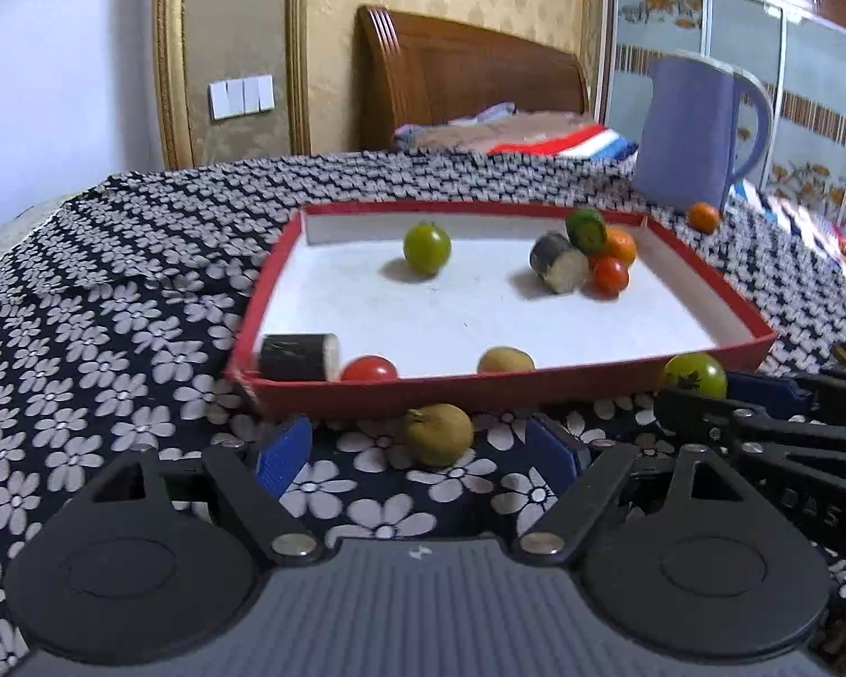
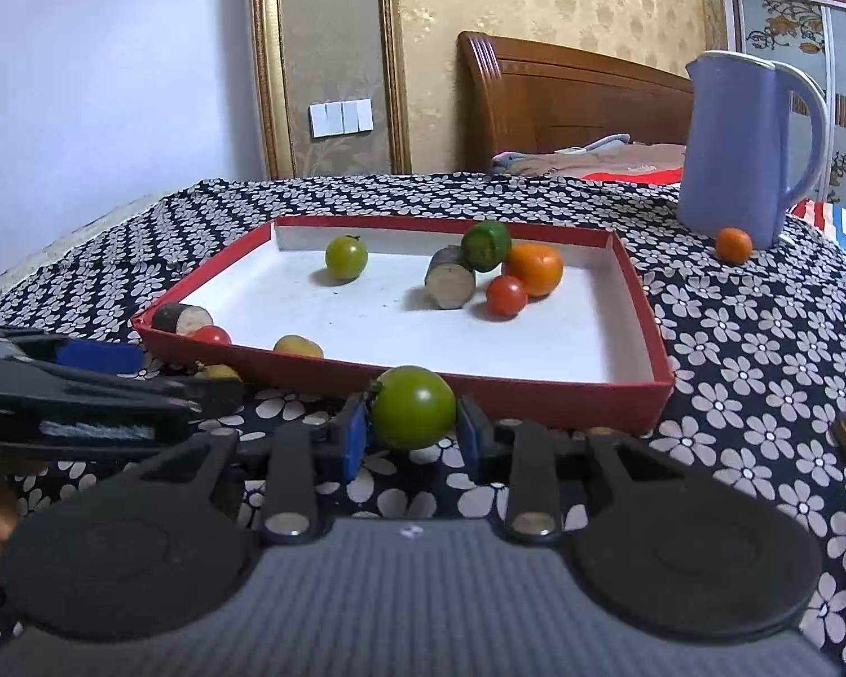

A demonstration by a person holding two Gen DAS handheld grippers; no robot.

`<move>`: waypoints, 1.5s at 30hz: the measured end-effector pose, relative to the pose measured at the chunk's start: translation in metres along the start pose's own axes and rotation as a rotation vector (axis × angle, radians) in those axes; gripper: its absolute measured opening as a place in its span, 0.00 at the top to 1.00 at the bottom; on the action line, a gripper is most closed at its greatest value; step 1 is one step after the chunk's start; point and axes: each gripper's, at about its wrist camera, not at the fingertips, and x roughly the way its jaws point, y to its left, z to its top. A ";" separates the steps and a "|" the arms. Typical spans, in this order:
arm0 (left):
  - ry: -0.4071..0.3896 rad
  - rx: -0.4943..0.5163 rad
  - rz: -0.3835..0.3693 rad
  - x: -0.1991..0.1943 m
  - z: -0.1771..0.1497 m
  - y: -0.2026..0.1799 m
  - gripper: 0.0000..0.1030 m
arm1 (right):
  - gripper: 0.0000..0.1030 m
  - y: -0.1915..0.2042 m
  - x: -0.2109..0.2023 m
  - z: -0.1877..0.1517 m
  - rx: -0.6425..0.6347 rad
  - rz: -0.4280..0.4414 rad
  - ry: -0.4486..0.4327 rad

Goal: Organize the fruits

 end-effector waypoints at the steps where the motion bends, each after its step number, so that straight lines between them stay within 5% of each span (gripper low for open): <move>1: 0.005 0.002 0.012 0.005 0.000 -0.002 0.19 | 0.69 -0.001 0.000 0.000 0.003 0.002 -0.002; 4: 0.029 0.003 0.078 0.018 0.001 -0.008 0.36 | 0.69 -0.002 -0.001 -0.001 0.009 0.008 -0.008; 12: 0.051 -0.045 0.069 0.023 0.004 -0.005 0.46 | 0.69 0.002 0.000 -0.003 0.006 0.013 -0.009; 19: 0.044 -0.033 0.062 0.022 0.004 -0.011 0.71 | 0.69 0.008 0.000 -0.003 -0.011 0.008 -0.002; 34: 0.035 -0.010 0.059 0.008 0.002 -0.013 0.71 | 0.69 0.012 -0.012 0.001 -0.021 0.002 -0.027; 45: -0.067 0.019 0.092 -0.026 0.027 -0.016 0.71 | 0.69 0.014 -0.026 0.021 -0.012 -0.008 -0.100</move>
